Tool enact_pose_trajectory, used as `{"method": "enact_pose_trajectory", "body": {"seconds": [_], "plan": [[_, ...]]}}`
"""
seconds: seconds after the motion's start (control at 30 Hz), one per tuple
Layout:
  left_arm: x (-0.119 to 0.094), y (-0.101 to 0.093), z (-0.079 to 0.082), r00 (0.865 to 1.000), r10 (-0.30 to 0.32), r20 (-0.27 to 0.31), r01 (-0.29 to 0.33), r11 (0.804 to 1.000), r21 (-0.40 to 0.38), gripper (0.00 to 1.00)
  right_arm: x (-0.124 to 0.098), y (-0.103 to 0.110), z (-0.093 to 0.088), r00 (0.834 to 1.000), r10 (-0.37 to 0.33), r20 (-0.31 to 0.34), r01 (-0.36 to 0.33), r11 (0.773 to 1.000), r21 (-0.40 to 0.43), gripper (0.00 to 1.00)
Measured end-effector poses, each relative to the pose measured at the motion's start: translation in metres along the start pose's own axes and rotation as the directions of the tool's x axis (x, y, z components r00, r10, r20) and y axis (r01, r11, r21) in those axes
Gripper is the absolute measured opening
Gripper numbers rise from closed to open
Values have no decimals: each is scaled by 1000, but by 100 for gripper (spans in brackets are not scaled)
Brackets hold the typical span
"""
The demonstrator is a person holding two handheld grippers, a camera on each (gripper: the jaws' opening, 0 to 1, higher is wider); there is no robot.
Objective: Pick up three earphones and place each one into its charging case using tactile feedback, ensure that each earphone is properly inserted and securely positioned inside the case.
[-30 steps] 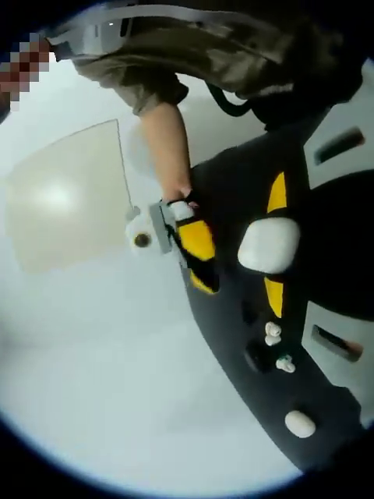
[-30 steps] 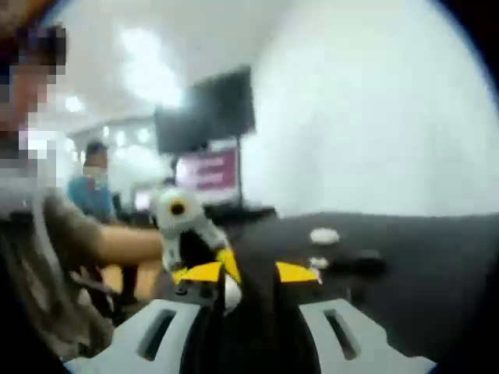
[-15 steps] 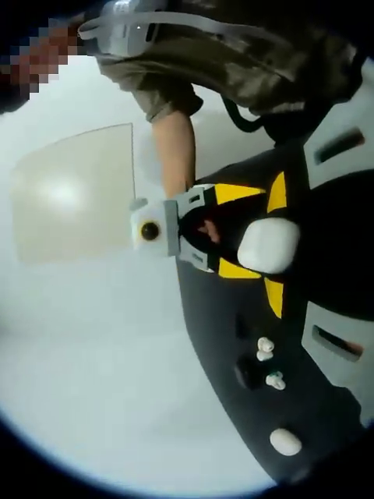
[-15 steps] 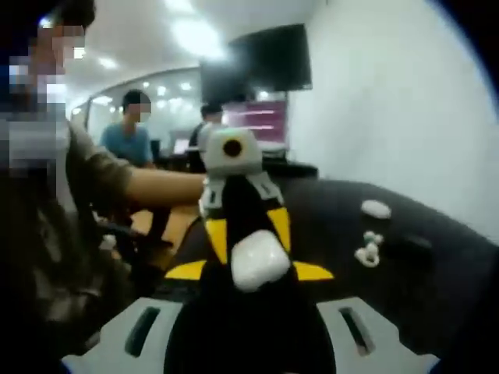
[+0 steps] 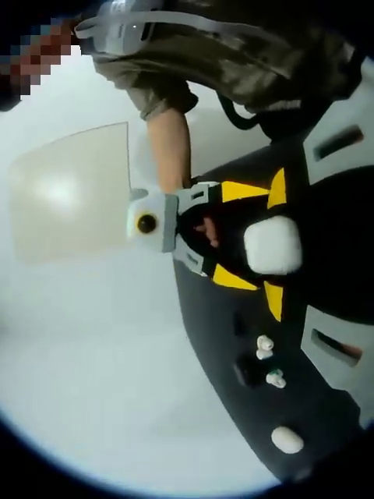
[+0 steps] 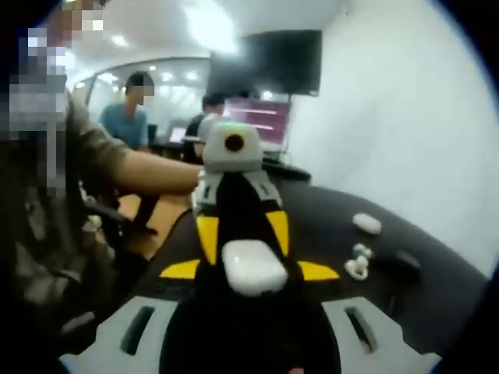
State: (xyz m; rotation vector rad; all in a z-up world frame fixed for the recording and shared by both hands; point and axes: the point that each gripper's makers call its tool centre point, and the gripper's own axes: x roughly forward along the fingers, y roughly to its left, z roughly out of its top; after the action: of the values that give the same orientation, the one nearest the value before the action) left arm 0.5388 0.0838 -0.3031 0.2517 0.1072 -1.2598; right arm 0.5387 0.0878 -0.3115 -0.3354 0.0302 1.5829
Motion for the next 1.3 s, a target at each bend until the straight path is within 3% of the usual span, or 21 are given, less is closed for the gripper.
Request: {"method": "enact_pose_trajectory", "body": {"seconds": [0.07, 0.13, 0.23, 0.3, 0.33, 0.43, 0.53, 0.57, 0.67, 0.87, 0.97, 1.03, 1.13, 1.23, 1.3], "plan": [[-7, 5, 13, 997, 20, 73, -18, 999, -30, 32, 1, 0, -1, 1000, 1, -5, -1, 1000, 23, 47], [-16, 12, 28, 985, 47, 166, -35, 997, -70, 31, 1, -1, -2, 1000, -5, -10, 6, 999, 42, 48], [-32, 27, 44, 954, 118, 276, -87, 989, -122, 31, 2, -7, -7, 999, -32, -35, 35, 994, 108, 49], [-40, 36, 49, 935, 158, 318, -117, 983, -144, 31, 4, -11, -9, 998, -39, -48, 46, 988, 144, 49], [-43, 40, 50, 930, 176, 324, -134, 980, -148, 31, 5, -13, -12, 997, -52, -63, 62, 983, 175, 50], [-46, 42, 51, 922, 190, 338, -146, 978, -151, 31, 9, -11, -10, 996, -71, -63, 80, 985, 155, 50], [-43, 42, 49, 927, 187, 325, -146, 979, -144, 31, 10, -6, -6, 996, -70, -49, 76, 991, 111, 45], [-41, 42, 48, 931, 187, 315, -150, 979, -138, 31, 9, 5, -5, 999, -15, -46, 20, 994, 104, 36], [-38, 40, 45, 938, 182, 296, -151, 981, -123, 31, 6, 2, -8, 998, -43, -54, 48, 995, 90, 34], [-38, 40, 48, 932, 188, 310, -154, 979, -132, 30, 3, 1, -10, 996, -50, -67, 56, 994, 90, 33], [-38, 41, 48, 929, 200, 311, -168, 978, -127, 30, 2, -1, -9, 995, -69, -73, 72, 997, 35, 33], [-39, 42, 49, 926, 211, 314, -181, 976, -123, 29, -2, -4, -5, 991, -112, -78, 107, 992, -68, 32], [-42, 44, 50, 921, 219, 322, -188, 974, -125, 29, -7, -7, -2, 980, -173, -98, 156, 975, -158, 32], [-44, 44, 51, 918, 221, 330, -188, 974, -127, 29, -18, -13, 5, 968, -242, -71, 226, 958, -178, 32], [-45, 45, 51, 917, 221, 333, -188, 974, -128, 29, -34, -25, 9, 948, -313, -46, 303, 940, -159, 32]]}}
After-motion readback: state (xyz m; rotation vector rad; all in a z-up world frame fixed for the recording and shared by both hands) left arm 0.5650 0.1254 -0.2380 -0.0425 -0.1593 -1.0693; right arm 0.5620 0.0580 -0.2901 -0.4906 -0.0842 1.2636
